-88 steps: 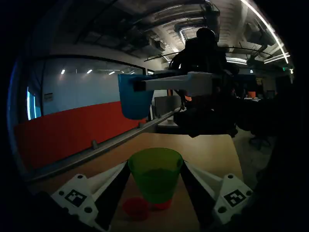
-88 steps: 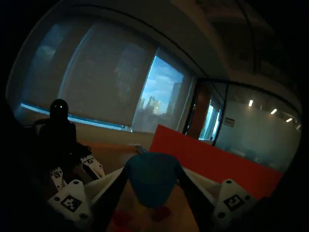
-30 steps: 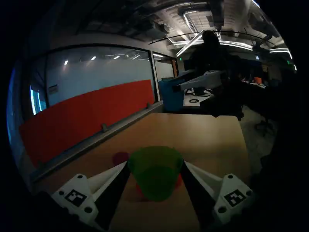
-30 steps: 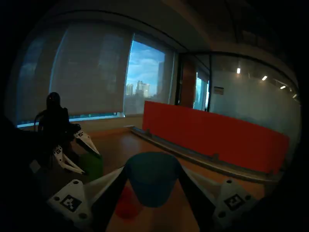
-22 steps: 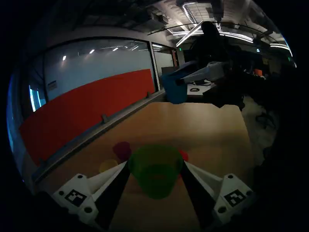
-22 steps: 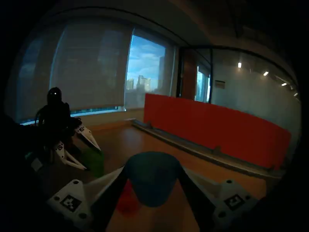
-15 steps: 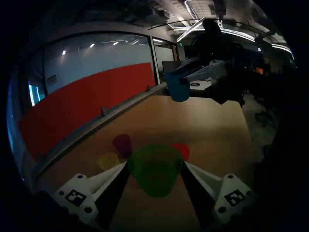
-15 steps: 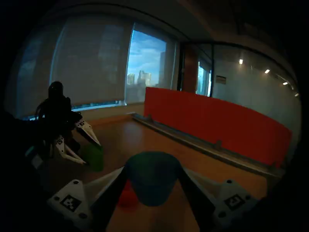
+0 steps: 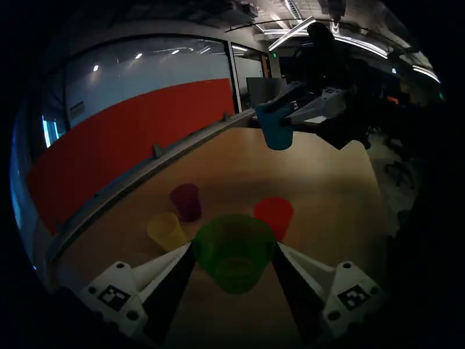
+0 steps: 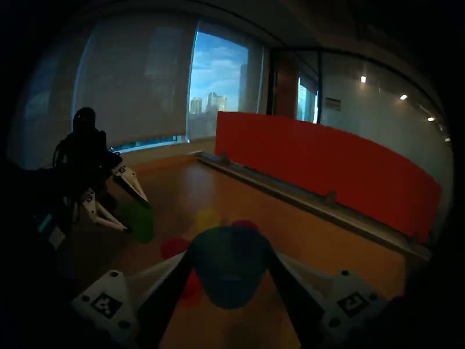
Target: Pour water
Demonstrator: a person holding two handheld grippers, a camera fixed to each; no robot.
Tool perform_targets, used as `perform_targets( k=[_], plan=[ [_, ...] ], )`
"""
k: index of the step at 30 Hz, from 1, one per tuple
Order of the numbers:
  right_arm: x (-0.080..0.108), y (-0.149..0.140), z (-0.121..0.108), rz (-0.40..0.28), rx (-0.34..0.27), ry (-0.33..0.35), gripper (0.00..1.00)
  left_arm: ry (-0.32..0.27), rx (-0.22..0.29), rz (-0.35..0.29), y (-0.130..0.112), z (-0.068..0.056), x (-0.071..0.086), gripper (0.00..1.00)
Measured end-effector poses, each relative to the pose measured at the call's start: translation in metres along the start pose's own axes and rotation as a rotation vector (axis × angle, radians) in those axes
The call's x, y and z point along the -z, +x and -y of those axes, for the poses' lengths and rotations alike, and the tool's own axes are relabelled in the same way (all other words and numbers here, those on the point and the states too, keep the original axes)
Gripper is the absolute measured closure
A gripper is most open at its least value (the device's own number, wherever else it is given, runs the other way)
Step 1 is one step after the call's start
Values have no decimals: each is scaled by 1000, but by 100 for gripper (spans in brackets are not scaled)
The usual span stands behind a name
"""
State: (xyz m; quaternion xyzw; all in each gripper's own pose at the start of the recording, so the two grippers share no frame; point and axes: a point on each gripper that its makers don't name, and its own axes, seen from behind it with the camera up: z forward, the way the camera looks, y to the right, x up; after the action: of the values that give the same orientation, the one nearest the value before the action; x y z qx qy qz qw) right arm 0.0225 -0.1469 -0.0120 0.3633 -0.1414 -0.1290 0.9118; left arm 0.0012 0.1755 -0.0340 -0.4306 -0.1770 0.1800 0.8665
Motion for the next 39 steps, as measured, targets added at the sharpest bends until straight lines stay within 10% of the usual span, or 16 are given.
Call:
perform_targets(
  k=[39],
  plan=[
    [-35, -72, -5, 150, 18, 19, 7, -30, -1, 167, -79, 2, -40, 12]
  ],
)
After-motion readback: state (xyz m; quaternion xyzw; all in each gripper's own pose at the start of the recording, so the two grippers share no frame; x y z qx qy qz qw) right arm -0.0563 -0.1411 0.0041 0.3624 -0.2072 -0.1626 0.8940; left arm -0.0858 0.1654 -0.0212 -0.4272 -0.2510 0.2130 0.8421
